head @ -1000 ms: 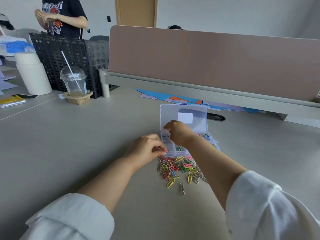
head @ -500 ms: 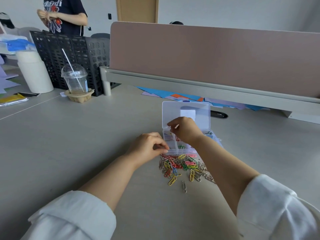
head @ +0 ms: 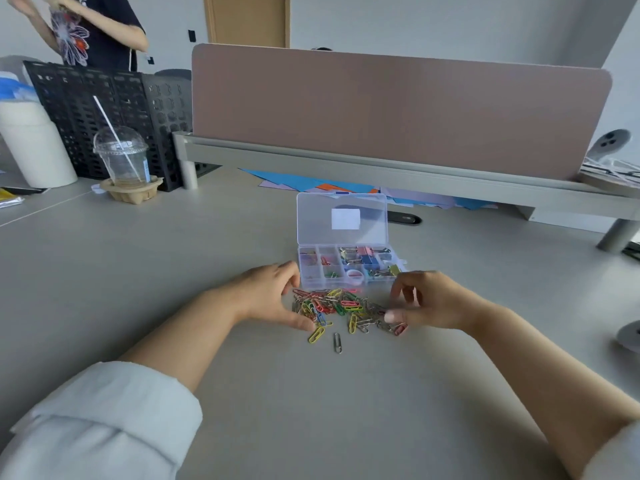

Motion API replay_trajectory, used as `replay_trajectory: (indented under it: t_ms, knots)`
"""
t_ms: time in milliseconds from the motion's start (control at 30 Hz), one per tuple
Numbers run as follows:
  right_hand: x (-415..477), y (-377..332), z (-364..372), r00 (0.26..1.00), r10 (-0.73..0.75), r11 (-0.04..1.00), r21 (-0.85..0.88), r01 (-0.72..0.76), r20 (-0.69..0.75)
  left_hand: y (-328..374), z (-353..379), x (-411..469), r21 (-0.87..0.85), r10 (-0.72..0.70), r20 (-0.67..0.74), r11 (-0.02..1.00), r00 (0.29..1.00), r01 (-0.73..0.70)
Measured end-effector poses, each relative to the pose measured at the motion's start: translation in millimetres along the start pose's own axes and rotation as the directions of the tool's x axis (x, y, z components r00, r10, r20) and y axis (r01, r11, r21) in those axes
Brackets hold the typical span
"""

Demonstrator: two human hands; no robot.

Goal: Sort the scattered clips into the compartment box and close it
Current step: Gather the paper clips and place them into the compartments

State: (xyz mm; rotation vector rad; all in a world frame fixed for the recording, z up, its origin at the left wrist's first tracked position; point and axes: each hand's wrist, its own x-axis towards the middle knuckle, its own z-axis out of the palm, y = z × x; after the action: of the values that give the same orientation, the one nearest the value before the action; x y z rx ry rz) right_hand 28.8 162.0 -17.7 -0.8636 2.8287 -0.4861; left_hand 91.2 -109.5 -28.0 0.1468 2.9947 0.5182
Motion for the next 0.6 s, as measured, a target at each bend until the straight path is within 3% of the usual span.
replay_trajectory:
  t_ms: [100,267,600]
  knots:
    - [-12,0,6,0.995,0.014,0.995,-0.101,-0.005,0.094,12,-3,-8,0.083,0.012,0.096,0.996,0.995,-0.02]
    - [-6,-25,23,0.995,-0.091,0.953,-0.286,0.099,0.041,31,7,-9,0.099,0.028,0.044,0.995,0.999,-0.032]
    - [29,-46,39,0.968,-0.243,0.954,-0.195,0.227,-0.062,19,12,1,-0.033,0.074,-0.062,0.997,0.995,-0.076]
